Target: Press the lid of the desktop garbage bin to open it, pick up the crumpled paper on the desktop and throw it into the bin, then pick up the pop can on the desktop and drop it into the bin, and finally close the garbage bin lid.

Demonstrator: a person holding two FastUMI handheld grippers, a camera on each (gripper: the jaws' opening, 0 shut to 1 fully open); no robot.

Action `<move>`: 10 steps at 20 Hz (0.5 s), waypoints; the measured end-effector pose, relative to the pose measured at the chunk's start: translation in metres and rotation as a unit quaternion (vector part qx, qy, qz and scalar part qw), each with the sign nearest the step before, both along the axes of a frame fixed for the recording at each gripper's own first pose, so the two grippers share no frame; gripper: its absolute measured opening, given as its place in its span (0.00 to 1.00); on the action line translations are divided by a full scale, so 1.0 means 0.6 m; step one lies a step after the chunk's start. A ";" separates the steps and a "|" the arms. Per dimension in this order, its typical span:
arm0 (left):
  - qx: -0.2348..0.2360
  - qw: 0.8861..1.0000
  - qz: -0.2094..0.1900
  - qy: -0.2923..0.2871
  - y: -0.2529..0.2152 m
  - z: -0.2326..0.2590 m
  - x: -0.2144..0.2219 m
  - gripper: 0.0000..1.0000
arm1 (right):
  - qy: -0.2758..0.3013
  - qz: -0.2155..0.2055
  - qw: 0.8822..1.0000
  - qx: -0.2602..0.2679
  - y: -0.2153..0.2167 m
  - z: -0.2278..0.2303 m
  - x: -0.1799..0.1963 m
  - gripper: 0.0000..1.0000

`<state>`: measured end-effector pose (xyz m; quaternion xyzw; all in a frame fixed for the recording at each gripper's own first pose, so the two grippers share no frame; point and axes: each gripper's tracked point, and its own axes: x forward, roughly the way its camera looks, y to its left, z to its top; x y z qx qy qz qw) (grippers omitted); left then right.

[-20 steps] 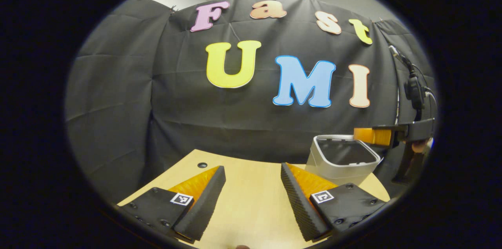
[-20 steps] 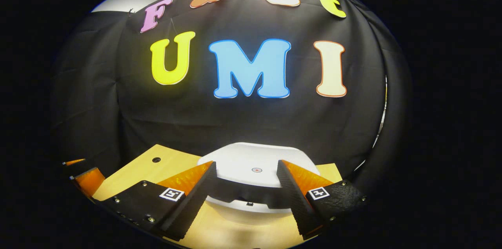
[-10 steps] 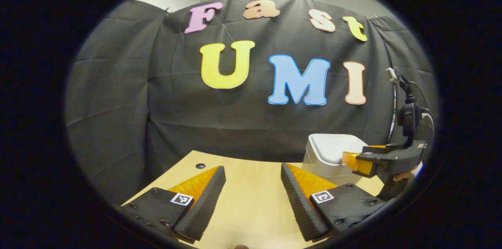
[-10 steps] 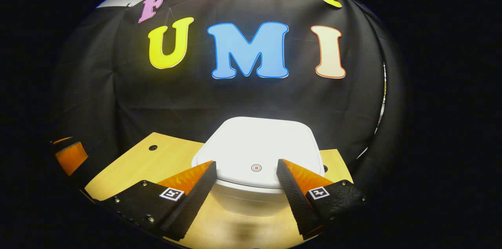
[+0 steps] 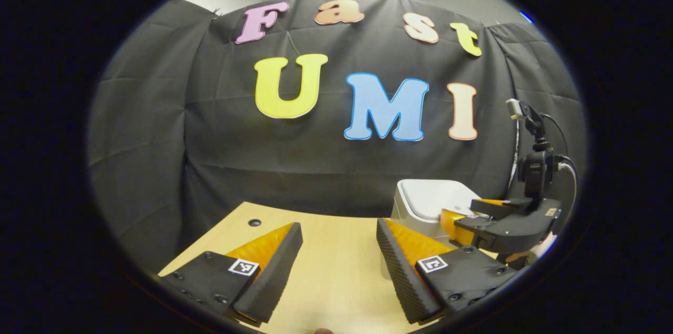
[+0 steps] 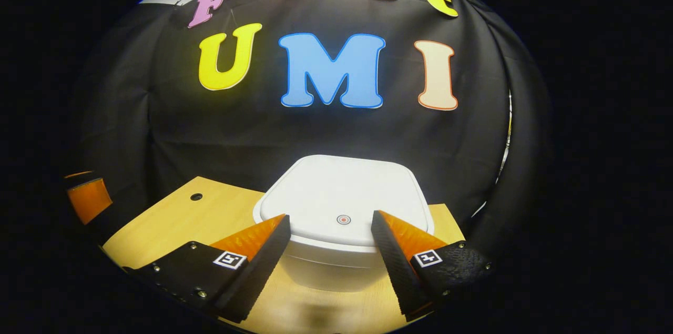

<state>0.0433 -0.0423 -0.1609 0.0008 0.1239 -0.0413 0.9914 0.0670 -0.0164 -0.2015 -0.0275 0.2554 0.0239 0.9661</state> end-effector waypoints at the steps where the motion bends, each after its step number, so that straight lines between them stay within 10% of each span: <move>1: -0.001 1.000 -0.002 0.001 -0.004 0.000 0.001 0.96 | -0.002 -0.002 1.000 0.001 0.000 0.001 0.000 1.00; 10: -0.003 1.000 -0.026 0.000 -0.032 -0.005 0.013 0.96 | -0.010 -0.015 1.000 0.001 0.002 -0.004 -0.004 1.00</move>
